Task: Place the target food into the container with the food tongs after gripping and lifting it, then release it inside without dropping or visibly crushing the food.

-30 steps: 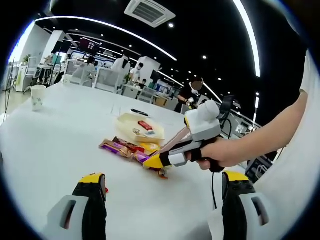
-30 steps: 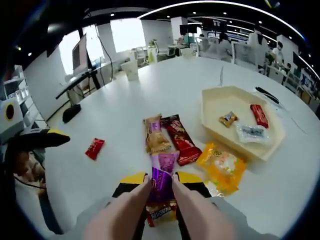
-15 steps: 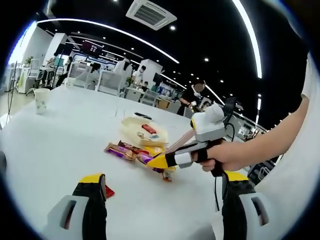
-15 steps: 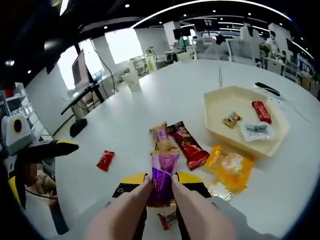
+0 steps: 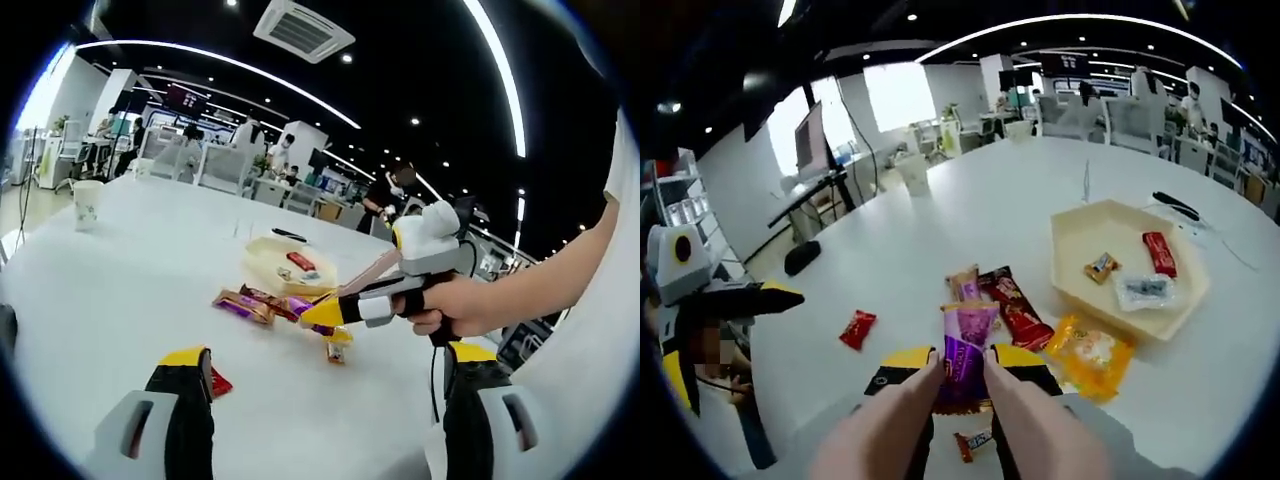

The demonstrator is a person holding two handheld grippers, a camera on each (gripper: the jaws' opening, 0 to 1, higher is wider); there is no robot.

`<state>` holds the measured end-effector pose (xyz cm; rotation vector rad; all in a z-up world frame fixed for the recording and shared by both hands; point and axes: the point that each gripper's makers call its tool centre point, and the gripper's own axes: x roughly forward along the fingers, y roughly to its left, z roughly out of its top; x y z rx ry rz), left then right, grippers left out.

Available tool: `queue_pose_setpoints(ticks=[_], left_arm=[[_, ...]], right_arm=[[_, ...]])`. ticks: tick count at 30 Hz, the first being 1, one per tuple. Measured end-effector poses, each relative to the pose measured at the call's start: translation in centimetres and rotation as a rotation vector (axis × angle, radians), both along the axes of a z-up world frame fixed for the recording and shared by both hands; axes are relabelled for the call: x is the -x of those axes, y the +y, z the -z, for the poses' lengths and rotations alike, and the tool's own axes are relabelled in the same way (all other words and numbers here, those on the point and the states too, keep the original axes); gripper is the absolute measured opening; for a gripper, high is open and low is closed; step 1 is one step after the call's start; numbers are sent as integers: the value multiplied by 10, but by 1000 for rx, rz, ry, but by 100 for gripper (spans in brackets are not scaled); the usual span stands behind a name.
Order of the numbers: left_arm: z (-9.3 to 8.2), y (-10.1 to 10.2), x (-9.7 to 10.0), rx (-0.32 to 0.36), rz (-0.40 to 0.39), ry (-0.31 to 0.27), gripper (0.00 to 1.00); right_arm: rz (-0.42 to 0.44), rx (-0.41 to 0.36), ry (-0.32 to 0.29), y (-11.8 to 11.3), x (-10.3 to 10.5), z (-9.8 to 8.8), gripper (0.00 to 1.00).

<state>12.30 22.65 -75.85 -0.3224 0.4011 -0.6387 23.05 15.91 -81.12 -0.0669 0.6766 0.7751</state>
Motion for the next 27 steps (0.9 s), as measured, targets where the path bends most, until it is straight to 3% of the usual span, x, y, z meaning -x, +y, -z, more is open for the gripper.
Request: queue_pose_setpoints(ticks=[3, 9, 26, 27], left_arm=[[2, 0, 3, -11, 10, 9, 97], [-4, 7, 3, 4, -22, -2, 96], [-5, -2, 5, -4, -3, -5, 96], [-4, -2, 5, -5, -2, -4, 96]], right_arm=[[-19, -2, -55, 0, -1, -5, 20], [-19, -1, -31, -2, 3, -3, 21], [-12, -55, -22, 1, 7, -17, 21], [-9, -62, 5, 2, 8, -16, 21]])
